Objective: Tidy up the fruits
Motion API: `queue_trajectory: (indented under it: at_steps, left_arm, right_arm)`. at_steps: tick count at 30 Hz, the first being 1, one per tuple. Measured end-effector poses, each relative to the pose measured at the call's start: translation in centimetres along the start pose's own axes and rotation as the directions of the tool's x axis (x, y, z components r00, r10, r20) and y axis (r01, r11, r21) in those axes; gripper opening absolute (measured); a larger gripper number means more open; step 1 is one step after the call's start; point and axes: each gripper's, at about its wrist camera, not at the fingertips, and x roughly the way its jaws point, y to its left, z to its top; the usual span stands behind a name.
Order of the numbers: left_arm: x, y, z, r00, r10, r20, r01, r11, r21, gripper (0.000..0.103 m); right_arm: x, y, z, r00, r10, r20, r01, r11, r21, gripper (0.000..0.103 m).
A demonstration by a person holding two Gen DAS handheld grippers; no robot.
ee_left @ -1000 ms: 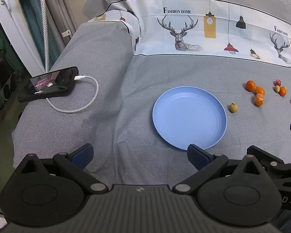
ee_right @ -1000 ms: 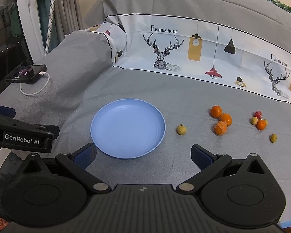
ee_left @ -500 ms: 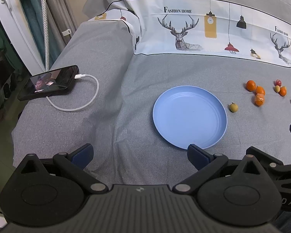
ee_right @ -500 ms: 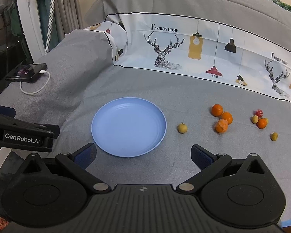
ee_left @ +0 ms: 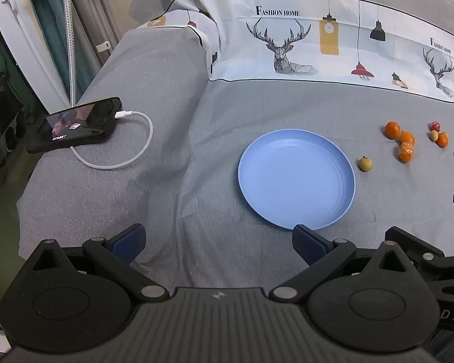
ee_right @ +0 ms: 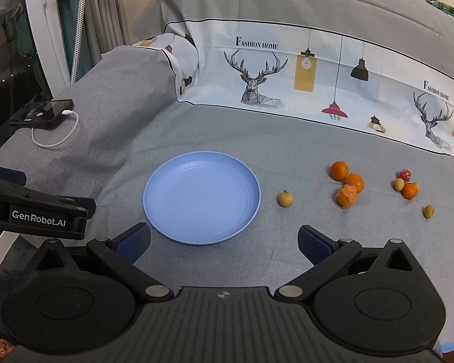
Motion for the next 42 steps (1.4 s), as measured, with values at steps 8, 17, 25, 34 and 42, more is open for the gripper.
queue_trajectory:
  at_steps: [8, 17, 25, 34, 42]
  left_arm:
    - [0.3, -0.1, -0.1, 1.000, -0.003, -0.012, 0.003, 1.000, 0.004, 0.103]
    - [0.6, -0.5, 0.1, 0.999, -0.013, -0.044, 0.013, 1.000, 0.001, 0.103]
    - [-0.4, -2.5, 2.2, 0.992, -0.048, -0.116, 0.053, 0.998, 0.035, 0.103]
    - [-8.2, -11.0, 8.8, 0.997, -0.072, -0.012, 0.073, 0.973, 0.221, 0.103]
    - [-15.7, -18.5, 17.5, 0.948, -0.311, 0.064, 0.288, 0.927, 0.240, 0.103]
  right_arm:
    - [0.2, 0.0, -0.2, 1.000, 0.003, -0.003, -0.003, 1.000, 0.007, 0.103]
    - [0.4, -0.6, -0.4, 1.000, 0.004, -0.007, -0.004, 1.000, 0.026, 0.103]
    - [-0.8, -4.9, -0.7, 0.998, -0.051, 0.028, 0.047, 0.990, 0.131, 0.103]
    - [-4.1, -14.9, -1.7, 0.975, -0.210, 0.068, 0.175, 0.925, 0.338, 0.103]
    - [-5.3, -24.1, -2.0, 0.936, -0.347, 0.059, 0.286, 0.848, 0.446, 0.102]
